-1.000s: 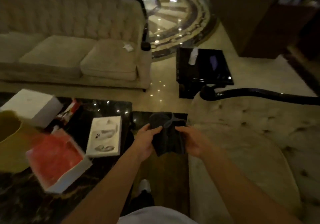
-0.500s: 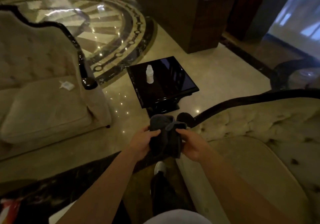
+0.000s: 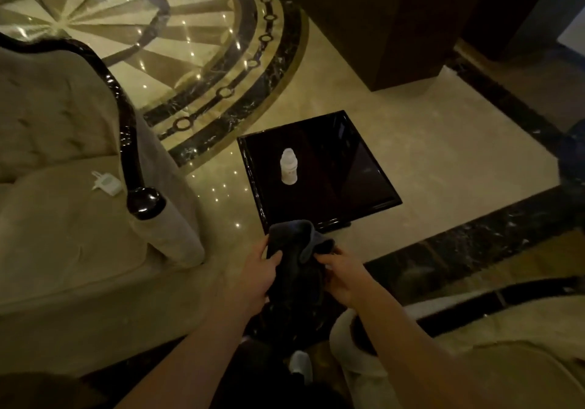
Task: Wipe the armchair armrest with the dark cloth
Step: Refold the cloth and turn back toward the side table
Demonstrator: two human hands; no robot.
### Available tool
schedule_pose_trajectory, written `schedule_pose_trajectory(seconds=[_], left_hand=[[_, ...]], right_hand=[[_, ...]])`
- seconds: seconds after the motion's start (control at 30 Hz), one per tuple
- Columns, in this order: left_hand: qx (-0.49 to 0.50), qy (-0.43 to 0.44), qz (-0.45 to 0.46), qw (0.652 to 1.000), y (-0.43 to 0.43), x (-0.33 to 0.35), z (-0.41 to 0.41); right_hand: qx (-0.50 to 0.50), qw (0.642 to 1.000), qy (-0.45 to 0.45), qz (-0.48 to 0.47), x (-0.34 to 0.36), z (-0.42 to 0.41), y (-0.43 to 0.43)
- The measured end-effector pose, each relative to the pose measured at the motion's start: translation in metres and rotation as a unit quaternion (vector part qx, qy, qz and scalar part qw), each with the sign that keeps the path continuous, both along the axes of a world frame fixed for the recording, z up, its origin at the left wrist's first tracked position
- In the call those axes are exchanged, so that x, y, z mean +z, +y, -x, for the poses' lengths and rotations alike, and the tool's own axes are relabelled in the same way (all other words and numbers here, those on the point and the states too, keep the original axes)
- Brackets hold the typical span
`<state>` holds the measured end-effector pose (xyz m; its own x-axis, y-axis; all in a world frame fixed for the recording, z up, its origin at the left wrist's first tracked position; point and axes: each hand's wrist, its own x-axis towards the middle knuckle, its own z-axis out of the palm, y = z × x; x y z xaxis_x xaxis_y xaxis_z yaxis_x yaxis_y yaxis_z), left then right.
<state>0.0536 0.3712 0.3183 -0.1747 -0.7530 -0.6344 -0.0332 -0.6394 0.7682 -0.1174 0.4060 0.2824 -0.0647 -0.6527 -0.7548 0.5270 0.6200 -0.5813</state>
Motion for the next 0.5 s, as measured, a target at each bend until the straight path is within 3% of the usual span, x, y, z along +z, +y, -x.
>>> schedule_pose_trajectory(seconds=[0.17,0.37,0.5], left_hand=[[0.013,-0.012,-0.007,1.0,-0.099,-0.08,0.039],[0.025,-0.065,-0.049,0.996,-0.223,-0.235,0.07],[0.026,-0.056,-0.085,0.994,-0.279,-0.305,0.069]], right_hand=[[0.013,0.999,0.042,-0.016,-0.069,0.035,-0.094],[0.034,0.995,0.082,-0.049,-0.204,0.052,-0.216],[0.08,0.986,0.131,-0.068,-0.279,0.049,-0.273]])
